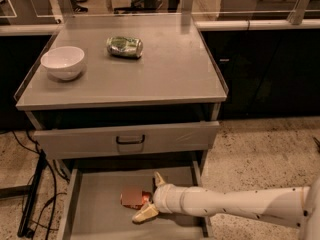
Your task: Pick coke can from middle drawer and place on counter
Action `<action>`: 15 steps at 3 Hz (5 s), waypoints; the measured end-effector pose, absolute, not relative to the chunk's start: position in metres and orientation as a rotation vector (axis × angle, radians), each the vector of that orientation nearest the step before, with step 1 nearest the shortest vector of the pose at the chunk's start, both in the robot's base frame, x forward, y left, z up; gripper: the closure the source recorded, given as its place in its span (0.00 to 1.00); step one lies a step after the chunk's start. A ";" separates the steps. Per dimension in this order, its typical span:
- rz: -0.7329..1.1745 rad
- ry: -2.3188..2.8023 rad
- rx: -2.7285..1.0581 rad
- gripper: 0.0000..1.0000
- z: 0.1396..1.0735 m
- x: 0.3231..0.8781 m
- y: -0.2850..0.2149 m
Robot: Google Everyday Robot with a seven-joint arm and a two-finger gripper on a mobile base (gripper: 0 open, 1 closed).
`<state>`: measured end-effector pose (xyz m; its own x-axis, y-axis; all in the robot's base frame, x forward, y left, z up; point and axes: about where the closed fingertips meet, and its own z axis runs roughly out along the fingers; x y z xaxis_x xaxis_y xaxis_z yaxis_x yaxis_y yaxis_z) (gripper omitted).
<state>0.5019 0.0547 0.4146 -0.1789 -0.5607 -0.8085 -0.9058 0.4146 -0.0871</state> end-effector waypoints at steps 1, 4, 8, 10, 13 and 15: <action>0.510 1.869 -1.264 0.00 0.404 0.502 0.059; 0.517 1.901 -1.262 0.17 0.375 0.508 0.062; 0.517 1.901 -1.262 1.00 0.375 0.508 0.062; 0.535 1.918 -1.272 1.00 0.382 0.520 0.066; 0.522 1.765 -1.238 1.00 0.527 0.504 0.006; 0.429 1.677 -1.247 1.00 0.623 0.449 -0.032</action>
Offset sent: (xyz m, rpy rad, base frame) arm 0.0054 0.0050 -0.0423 -0.0448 0.0134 -0.0269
